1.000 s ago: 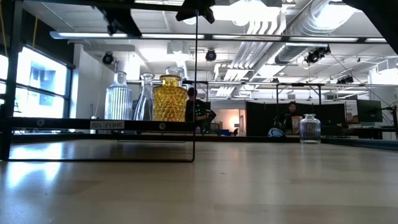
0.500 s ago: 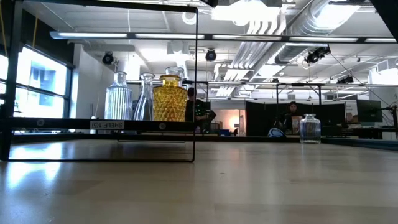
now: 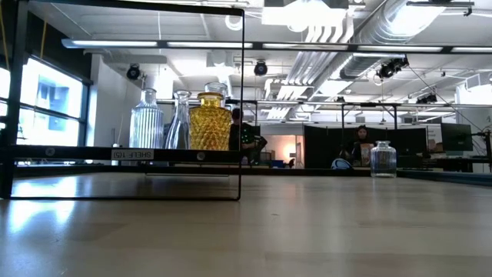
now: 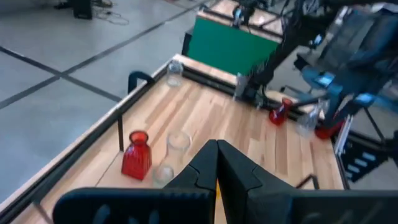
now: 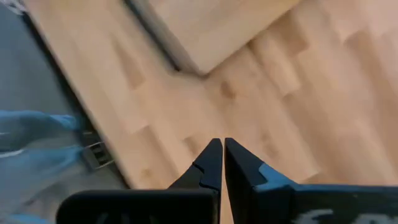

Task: Sort vases onto shelf
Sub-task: Put the bottom red vase on the shelf

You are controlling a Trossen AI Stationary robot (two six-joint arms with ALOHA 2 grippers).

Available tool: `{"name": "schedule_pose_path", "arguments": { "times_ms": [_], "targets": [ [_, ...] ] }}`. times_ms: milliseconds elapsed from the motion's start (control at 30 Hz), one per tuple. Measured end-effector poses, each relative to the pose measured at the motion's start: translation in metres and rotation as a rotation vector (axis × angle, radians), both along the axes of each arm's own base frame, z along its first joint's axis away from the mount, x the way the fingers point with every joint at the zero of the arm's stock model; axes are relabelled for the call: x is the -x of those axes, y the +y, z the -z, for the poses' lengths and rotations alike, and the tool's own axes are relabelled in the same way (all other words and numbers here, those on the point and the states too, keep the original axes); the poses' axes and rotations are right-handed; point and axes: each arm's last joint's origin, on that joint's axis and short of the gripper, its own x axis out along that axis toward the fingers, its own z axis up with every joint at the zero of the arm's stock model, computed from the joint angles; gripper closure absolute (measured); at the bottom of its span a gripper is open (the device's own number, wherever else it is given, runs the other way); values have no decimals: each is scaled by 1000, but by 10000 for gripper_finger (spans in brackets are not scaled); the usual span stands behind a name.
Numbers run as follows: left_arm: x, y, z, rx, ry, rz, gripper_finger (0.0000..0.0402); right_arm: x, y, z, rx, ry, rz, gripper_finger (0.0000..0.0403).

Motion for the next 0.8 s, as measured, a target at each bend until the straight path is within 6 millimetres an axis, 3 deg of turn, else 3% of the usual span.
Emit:
{"name": "schedule_pose_path", "arguments": {
  "times_ms": [367,533,800],
  "targets": [
    [20,-17,6,15,26,52,401,39,78,1,-185,59,257,402],
    [28,-24,7,7,15,52,401,67,116,1,-312,173,336,402],
    [33,-28,6,33,-9,38,401,122,171,6,-363,295,459,402]
  ]
}}
